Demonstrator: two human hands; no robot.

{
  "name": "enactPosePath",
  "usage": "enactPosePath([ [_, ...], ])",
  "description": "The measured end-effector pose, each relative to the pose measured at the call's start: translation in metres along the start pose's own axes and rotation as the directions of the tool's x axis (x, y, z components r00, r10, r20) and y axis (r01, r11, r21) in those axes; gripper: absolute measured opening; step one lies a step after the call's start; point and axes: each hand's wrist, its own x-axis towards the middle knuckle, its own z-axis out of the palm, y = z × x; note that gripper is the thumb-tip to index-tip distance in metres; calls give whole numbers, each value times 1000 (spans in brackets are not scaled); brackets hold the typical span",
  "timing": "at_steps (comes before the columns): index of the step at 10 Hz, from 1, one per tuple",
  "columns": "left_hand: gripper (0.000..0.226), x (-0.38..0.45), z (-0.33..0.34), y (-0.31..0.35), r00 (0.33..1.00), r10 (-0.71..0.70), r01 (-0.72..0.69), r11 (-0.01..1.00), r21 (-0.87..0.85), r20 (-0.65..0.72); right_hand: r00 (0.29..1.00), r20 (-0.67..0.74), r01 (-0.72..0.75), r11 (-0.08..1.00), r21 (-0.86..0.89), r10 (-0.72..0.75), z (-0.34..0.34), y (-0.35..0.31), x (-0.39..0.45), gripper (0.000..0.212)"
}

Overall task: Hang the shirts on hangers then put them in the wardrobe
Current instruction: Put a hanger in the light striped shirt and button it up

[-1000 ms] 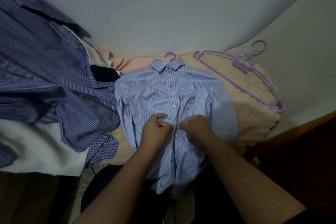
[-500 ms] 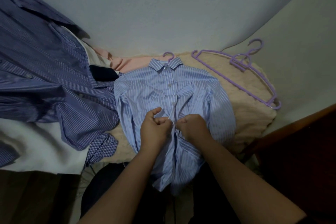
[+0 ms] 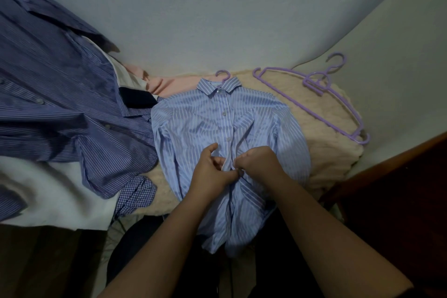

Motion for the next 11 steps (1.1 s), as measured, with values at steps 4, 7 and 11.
enactPosePath([
  [4,70,10,0,-20,993,-97,95,995,-25,-67,904,355,-200,970,-139,238,-12,-19,-6,21],
  [7,48,8,1,-19,973,-192,158,958,-238,-129,989,139,51,998,24,-54,19,9,-6,47],
  [11,69,4,7,-11,994,-17,19,1000,17,-112,816,212,-577,756,308,537,-1,-16,-13,20],
])
